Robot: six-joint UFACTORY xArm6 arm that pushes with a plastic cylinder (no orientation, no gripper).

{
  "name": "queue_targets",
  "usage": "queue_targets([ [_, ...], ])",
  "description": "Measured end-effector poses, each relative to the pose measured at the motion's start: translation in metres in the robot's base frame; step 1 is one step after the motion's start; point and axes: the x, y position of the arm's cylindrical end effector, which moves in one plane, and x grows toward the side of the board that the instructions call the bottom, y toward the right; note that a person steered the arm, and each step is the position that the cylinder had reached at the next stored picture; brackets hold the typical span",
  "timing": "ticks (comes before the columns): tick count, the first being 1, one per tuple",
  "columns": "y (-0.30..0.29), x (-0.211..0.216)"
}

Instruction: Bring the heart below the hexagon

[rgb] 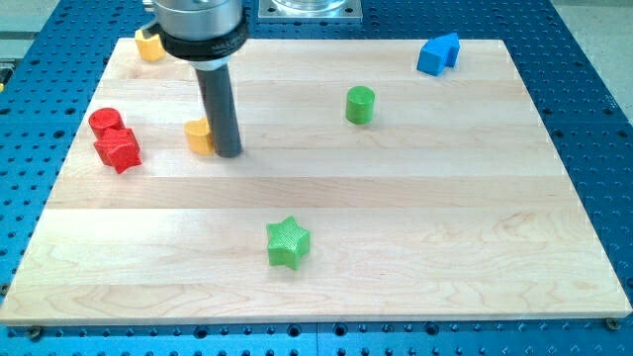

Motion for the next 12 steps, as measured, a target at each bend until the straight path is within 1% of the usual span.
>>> queue_targets([
  [1,0.0,0.018],
  [3,0.005,0.027],
  [4,-0.004,0.028],
  [6,-0.045,-0.029],
  [7,-0.069,-0.066],
  [8,-0.077,-0.056],
  [9,-0.067,-0.065],
  [11,-0.09,-0.137],
  [12,-0.061,-0.145],
])
